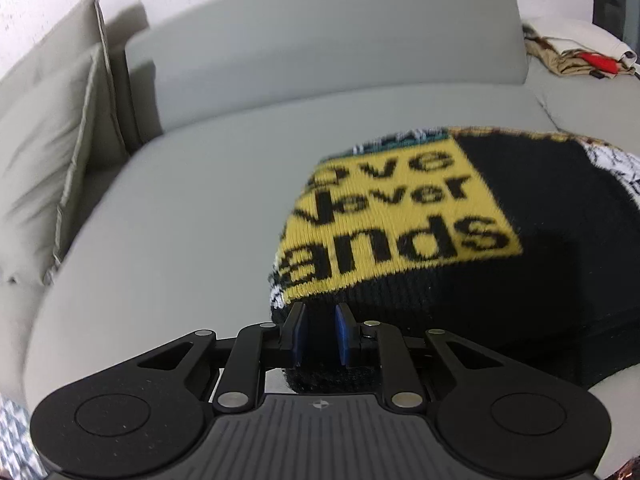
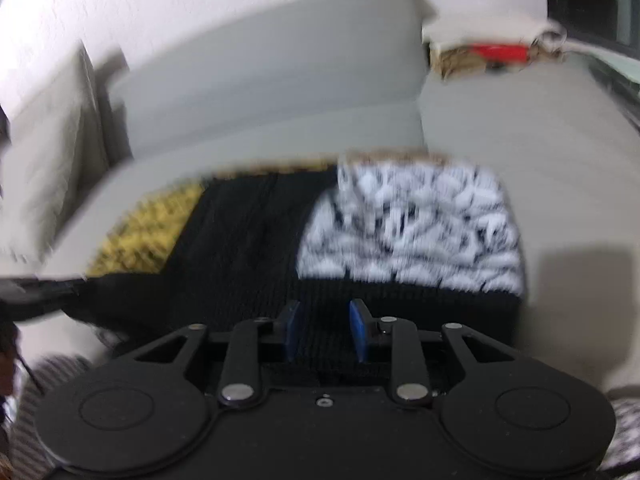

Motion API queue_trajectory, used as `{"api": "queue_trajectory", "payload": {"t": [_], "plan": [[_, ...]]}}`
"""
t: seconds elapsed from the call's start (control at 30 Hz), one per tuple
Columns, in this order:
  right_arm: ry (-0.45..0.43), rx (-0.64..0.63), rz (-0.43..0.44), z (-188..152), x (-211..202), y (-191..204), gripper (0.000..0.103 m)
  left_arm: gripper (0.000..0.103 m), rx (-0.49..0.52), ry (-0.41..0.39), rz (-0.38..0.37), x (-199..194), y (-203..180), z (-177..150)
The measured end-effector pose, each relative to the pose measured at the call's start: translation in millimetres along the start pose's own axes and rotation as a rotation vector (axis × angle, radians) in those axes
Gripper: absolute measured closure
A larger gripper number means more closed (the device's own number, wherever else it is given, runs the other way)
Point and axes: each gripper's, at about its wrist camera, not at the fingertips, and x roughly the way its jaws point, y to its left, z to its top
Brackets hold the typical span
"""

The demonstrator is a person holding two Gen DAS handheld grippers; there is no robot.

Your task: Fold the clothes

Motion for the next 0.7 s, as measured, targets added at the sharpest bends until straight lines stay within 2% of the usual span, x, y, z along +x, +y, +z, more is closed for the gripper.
{"api": "queue_trajectory", "payload": {"t": [0.03,0.2,0.3,0.37,0.43,0.53,0.63,0.7], "plan": [[0.037,-0.008,-0.023,-5,10,2,0.078,0.086,0.000,0.009,-0.001,1,0,1],[0.036,0.008,-0.008,-5,6,-2,0.079,0.086,0.013,0.009,0.013,0,-1,3],[0.024,0.188,0.094,0,-17,-26,0.069,0.083,0.008,-0.029,0.027,-23,-5,0],[-0.036,0.314,0.154,-8,-41,-48,0.045,0.071,-0.010,-0.060,0.000,-42,-8,-4],[-0.082,0.451,0.195,-16,-59,-70,0.028,0.069,-0.031,-0.088,-0.044,-60,-12,-8],[-0.060,0.671,0.282,-30,-64,-100,0.028,0.068,-0.041,-0.109,-0.087,-79,-19,-14],[-0.028,0.856,0.309,-51,-56,-115,0.027,0.062,-0.020,-0.133,-0.104,-92,-33,-16],[-0.023,0.908,0.313,-61,-48,-118,0.027,0.058,0.012,-0.140,-0.108,-95,-45,-17]]}}
